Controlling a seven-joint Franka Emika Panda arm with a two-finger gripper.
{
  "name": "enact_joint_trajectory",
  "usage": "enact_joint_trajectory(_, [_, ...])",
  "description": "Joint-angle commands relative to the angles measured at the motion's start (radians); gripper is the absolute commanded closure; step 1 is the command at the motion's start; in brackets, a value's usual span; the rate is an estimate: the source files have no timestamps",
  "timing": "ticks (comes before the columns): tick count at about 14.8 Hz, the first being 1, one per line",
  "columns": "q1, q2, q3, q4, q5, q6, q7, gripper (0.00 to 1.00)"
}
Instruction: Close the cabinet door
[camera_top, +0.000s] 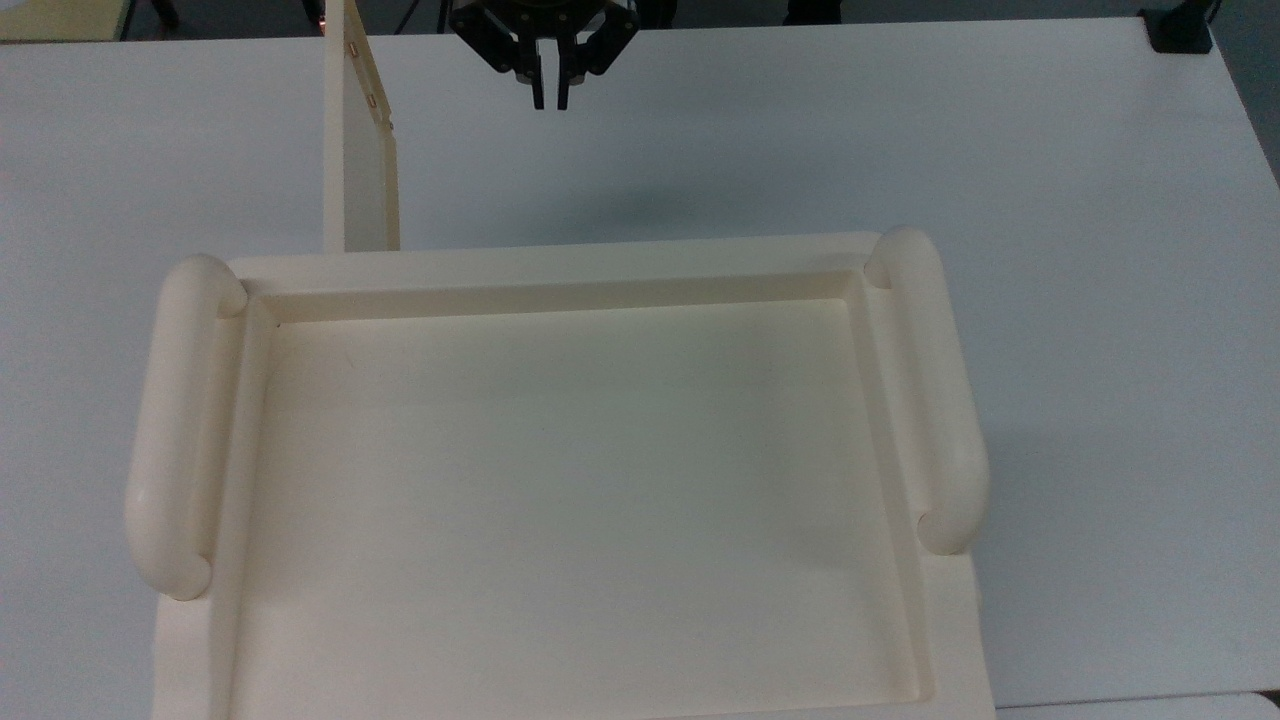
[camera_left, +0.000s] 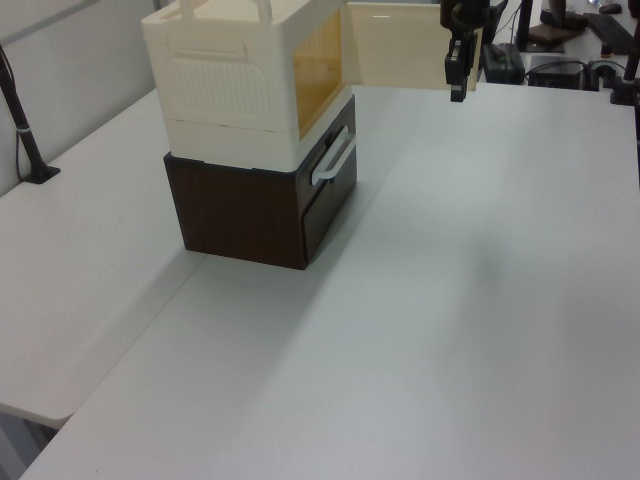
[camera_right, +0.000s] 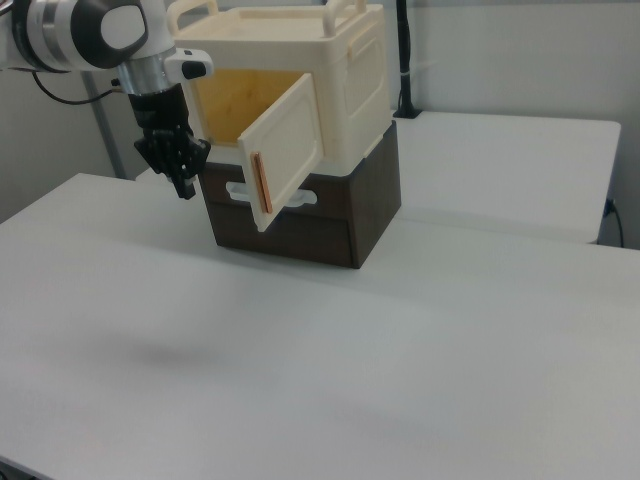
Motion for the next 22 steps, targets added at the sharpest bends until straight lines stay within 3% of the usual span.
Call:
enact_joint_trajectory(1, [-0.004,-0.027,0.01,-0.005,-0.009,-0.025,0.005,1.0])
enact_joint_trajectory(9, [-0.011,-0.099,0.0,0.141,0.003,-0.023,0.017,1.0])
enact_joint_trajectory(12, [-0.02,-0.101,-0.051,0.195,0.006,-0.022,0.008,1.0])
enact_joint_trajectory(16, [-0.021,-0.093,-0.17,0.204,0.001,0.0,-0.045,1.0])
enact_joint_trajectory(19, [-0.032,-0.081,-0.217,0.199,0.004,0.03,-0.085,1.0])
enact_joint_trajectory(22, [-0.06,-0.067,-0.228,0.195,0.006,0.073,-0.11,1.0])
